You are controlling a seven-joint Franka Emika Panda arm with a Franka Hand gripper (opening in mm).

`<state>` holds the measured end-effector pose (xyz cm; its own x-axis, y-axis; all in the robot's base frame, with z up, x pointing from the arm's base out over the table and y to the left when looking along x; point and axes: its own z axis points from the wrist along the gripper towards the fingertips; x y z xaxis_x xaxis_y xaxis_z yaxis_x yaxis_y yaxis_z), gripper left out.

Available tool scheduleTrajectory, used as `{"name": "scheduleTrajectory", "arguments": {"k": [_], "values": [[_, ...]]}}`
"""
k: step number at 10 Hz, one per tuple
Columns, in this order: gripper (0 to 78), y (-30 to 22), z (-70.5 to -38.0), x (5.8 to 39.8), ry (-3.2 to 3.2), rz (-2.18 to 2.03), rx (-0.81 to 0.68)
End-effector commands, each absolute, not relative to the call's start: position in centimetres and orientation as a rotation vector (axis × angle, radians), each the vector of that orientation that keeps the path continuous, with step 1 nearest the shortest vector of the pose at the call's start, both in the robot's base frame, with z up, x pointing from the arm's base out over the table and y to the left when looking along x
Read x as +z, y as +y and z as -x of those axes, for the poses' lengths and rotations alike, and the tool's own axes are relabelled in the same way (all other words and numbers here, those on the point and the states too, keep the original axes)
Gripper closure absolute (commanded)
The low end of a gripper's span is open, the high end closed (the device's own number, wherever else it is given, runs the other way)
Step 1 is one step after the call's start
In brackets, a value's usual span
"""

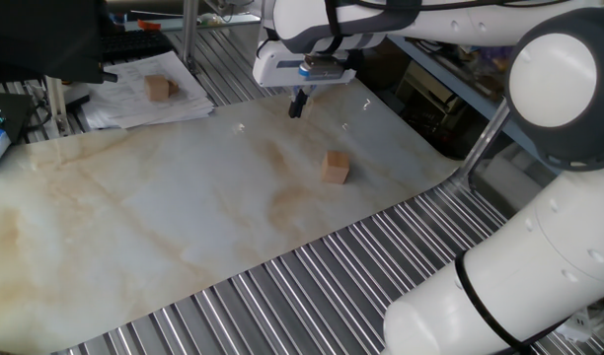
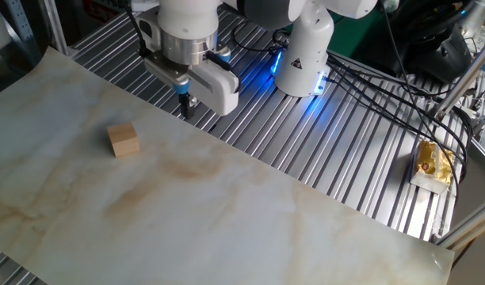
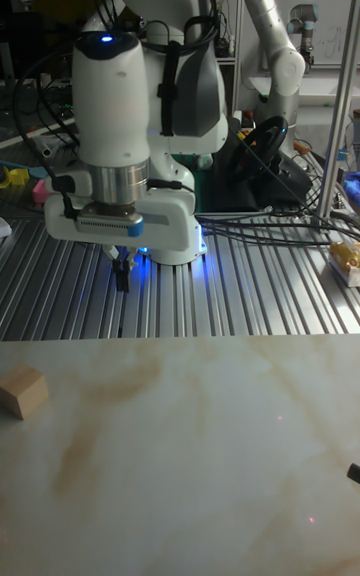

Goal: Pick up the small block on the left and move it to the right

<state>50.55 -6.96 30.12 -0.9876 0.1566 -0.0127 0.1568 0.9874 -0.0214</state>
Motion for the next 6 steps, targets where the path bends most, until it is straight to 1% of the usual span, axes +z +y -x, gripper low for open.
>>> {"name": "scheduleTrajectory", "arguments": {"k": [1,6], "values": [[77.6,-6.99,-50.61,30.25,3.119,-0.206,-0.048],[77.6,-6.99,-50.61,30.25,3.11,-0.221,-0.055]]}}
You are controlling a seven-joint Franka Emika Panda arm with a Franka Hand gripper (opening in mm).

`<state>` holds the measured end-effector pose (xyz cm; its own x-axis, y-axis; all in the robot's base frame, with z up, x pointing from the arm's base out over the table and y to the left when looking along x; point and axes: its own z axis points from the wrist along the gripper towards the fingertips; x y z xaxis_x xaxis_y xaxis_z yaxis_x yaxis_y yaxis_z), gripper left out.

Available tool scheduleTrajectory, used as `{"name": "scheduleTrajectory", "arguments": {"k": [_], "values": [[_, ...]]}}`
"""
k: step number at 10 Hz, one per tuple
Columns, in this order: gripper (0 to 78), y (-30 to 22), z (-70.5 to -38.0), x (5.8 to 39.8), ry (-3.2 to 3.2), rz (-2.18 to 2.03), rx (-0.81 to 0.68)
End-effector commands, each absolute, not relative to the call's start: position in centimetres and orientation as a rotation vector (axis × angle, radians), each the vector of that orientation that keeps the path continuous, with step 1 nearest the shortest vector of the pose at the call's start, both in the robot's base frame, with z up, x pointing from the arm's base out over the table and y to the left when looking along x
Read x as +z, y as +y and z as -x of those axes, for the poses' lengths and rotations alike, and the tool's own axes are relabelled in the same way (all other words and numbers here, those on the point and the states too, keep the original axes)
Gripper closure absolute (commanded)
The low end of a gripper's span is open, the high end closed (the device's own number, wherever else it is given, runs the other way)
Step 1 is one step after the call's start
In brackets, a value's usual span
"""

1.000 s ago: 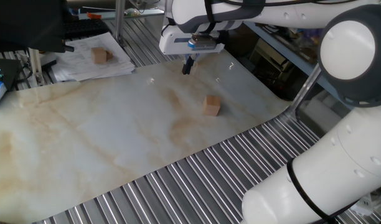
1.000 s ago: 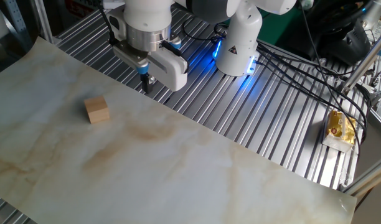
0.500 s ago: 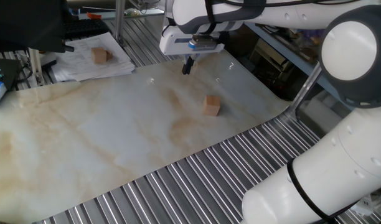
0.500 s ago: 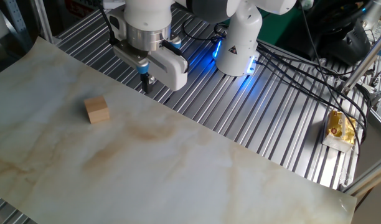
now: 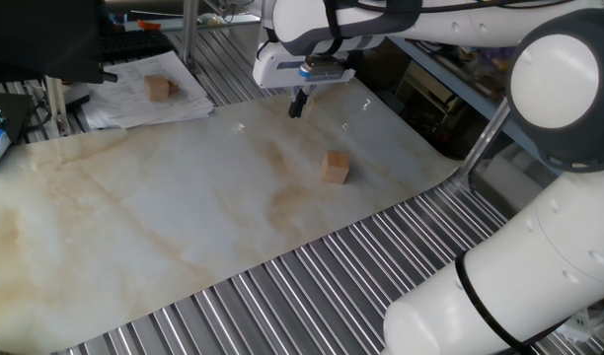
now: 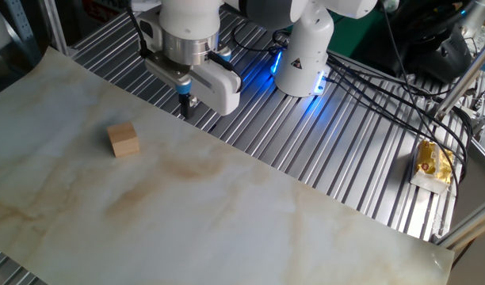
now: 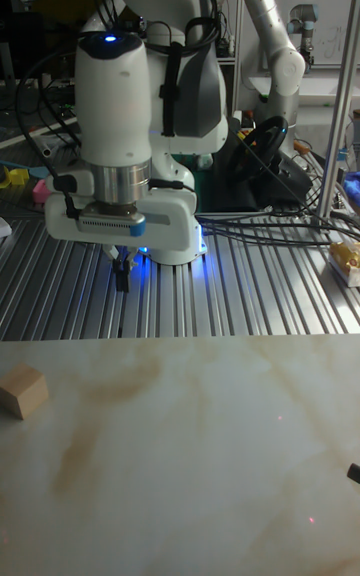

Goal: Pick up the small block on the left and move it to the right

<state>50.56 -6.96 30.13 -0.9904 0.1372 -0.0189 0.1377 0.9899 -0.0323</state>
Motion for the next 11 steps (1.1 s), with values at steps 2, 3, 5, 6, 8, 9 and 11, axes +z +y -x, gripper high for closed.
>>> {"name": "scheduleTrajectory", "arguments": {"k": [2,3,5,6,8,9,11], "values": [[77.6,-7.0,-50.6,30.2,3.108,-0.223,-0.059],[77.6,-7.0,-50.6,30.2,3.108,-0.214,-0.059],[77.6,-7.0,-50.9,30.2,3.096,-0.196,-0.074],[77.6,-7.0,-50.9,30.1,3.091,-0.191,-0.076],[77.6,-7.2,-51.2,29.9,3.08,-0.134,-0.084],[77.6,-7.3,-51.4,29.8,3.08,-0.118,-0.087],[77.6,-7.8,-51.8,29.7,3.083,-0.096,-0.09]]}}
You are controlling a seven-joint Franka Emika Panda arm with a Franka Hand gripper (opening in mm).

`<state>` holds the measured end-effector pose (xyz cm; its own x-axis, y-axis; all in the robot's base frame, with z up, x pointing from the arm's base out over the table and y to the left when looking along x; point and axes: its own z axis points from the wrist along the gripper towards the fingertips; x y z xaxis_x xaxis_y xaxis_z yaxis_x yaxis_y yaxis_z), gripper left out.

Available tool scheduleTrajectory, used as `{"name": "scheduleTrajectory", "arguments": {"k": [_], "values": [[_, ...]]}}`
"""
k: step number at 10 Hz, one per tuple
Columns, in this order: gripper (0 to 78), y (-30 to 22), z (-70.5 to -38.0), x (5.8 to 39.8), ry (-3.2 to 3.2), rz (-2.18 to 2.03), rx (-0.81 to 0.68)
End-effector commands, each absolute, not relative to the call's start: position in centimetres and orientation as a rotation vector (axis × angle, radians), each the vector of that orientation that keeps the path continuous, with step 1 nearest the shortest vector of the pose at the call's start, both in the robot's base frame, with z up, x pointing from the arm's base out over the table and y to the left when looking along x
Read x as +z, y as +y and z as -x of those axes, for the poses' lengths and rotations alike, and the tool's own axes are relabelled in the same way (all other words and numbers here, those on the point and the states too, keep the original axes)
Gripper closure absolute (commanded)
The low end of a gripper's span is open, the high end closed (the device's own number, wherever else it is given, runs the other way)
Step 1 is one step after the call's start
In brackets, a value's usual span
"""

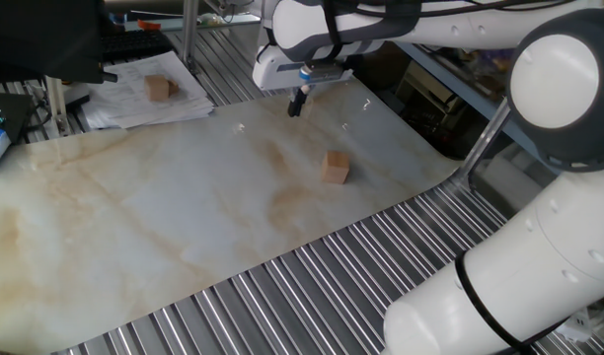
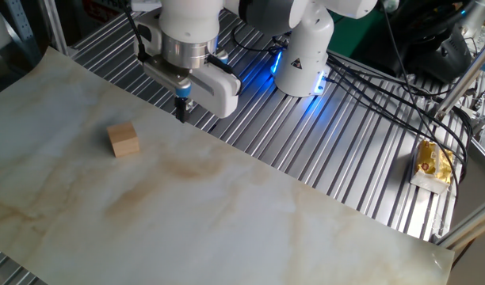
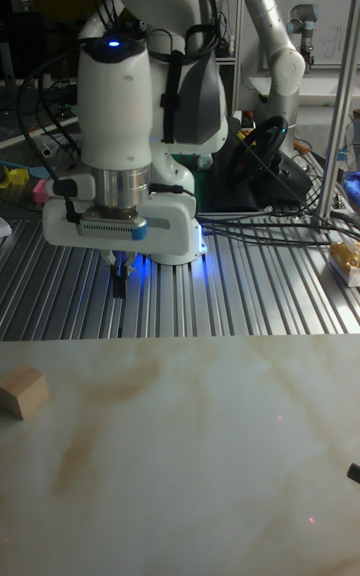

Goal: Pick up the small block on the left and move it to the right

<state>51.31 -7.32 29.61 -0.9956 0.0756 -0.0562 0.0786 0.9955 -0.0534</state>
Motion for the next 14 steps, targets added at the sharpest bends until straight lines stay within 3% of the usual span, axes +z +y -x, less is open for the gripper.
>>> {"name": "scheduleTrajectory", "arguments": {"k": [1,14], "values": [[77.6,-8.2,-52.0,29.9,3.086,-0.096,-0.089],[77.6,-13.2,-53.1,28.6,3.084,-0.049,-0.07]]}}
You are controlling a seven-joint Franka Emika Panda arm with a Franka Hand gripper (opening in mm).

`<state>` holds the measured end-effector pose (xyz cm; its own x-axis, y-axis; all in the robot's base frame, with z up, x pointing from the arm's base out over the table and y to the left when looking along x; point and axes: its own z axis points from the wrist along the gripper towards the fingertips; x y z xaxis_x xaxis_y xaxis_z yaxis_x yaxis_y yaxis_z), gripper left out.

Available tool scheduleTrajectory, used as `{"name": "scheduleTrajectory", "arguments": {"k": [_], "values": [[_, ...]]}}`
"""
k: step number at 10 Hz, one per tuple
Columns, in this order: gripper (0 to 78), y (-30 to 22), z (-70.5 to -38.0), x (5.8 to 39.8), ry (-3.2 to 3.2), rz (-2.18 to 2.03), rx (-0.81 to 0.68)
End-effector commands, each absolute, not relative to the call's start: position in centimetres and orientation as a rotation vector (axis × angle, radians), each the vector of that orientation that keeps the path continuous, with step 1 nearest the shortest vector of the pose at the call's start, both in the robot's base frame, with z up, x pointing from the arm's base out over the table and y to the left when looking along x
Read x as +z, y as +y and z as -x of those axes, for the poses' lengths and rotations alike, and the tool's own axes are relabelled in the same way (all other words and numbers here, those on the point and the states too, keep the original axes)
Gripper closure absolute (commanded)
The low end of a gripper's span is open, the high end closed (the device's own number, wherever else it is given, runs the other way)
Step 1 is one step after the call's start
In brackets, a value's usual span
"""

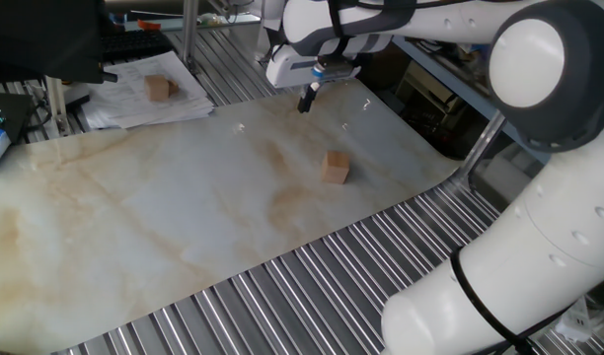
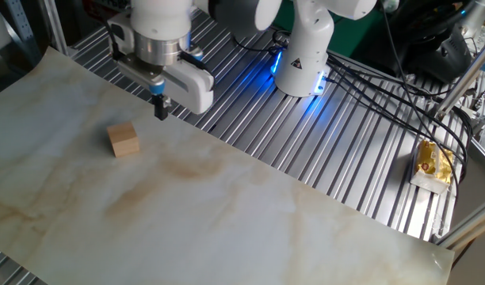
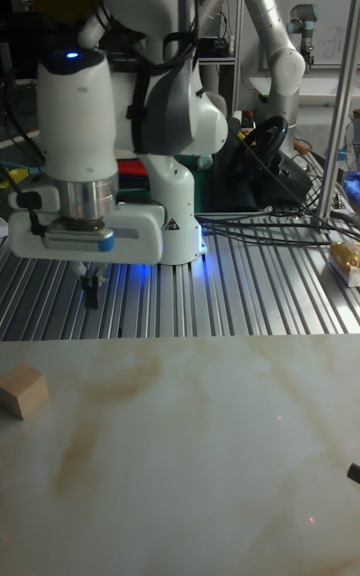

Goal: Pick up the small block on the left and move it to the right

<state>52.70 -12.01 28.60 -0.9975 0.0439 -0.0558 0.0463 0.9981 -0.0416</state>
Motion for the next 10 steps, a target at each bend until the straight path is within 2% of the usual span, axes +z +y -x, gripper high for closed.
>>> {"name": "scheduleTrajectory", "arguments": {"k": [1,10], "values": [[77.6,-13.6,-53.2,28.5,3.085,-0.042,-0.071],[77.6,-20.0,-54.1,26.9,3.089,-0.066,-0.084]]}}
